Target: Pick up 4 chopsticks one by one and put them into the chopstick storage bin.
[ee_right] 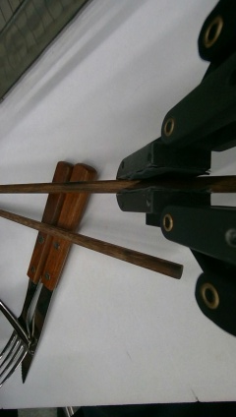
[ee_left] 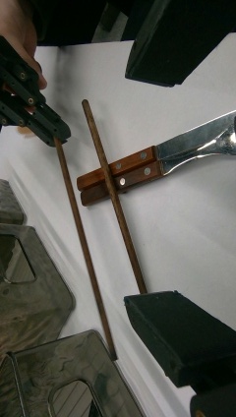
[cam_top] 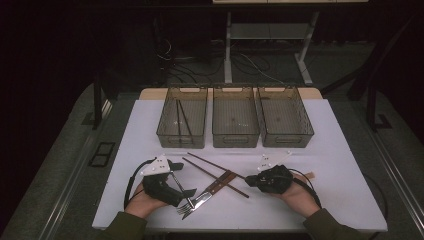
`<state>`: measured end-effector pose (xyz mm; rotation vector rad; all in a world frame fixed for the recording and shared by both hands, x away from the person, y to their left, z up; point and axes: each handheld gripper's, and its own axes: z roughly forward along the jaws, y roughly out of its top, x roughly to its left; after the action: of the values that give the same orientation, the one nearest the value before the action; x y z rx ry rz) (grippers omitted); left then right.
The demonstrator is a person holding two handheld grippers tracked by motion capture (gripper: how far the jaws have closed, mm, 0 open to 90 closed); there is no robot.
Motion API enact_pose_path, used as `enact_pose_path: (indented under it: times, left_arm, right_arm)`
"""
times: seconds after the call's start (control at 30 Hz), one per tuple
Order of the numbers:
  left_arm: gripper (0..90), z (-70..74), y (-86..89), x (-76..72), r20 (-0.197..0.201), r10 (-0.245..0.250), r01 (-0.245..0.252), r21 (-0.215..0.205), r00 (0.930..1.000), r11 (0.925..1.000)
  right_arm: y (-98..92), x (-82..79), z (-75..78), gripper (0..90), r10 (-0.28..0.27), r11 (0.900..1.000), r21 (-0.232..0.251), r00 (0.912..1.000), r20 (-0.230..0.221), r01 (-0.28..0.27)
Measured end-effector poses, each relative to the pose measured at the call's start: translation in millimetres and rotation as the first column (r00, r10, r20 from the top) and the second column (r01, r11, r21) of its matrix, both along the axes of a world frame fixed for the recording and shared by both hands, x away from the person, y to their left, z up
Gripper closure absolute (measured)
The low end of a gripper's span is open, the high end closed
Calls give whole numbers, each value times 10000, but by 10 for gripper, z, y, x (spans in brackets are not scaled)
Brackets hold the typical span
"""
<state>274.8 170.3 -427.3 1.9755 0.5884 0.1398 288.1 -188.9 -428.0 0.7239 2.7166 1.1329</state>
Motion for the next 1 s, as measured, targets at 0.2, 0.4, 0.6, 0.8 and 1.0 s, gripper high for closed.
enact_pose_path:
  times: [0.2,0.4,0.6,0.8,1.0]
  left_arm:
    - [0,-2,0,3,16,-19,19,9,10000,10000]
    - [0,-2,-1,3,13,-25,25,20,10000,10000]
    - [0,-3,-1,4,9,-14,14,18,10000,10000]
    - [0,-3,-2,4,10,-17,17,35,10000,10000]
    - [0,-4,0,8,17,-30,30,54,10000,10000]
  right_arm:
    - [-59,4,36,836,-105,9996,267,9999,77,103]
    - [-105,5,75,836,-187,9986,503,9997,140,180]
    - [-159,7,130,836,-289,9963,809,9995,154,276]
    - [-190,28,164,836,-372,9944,1002,9991,185,351]
    - [-212,56,206,836,-533,9916,1192,9984,186,507]
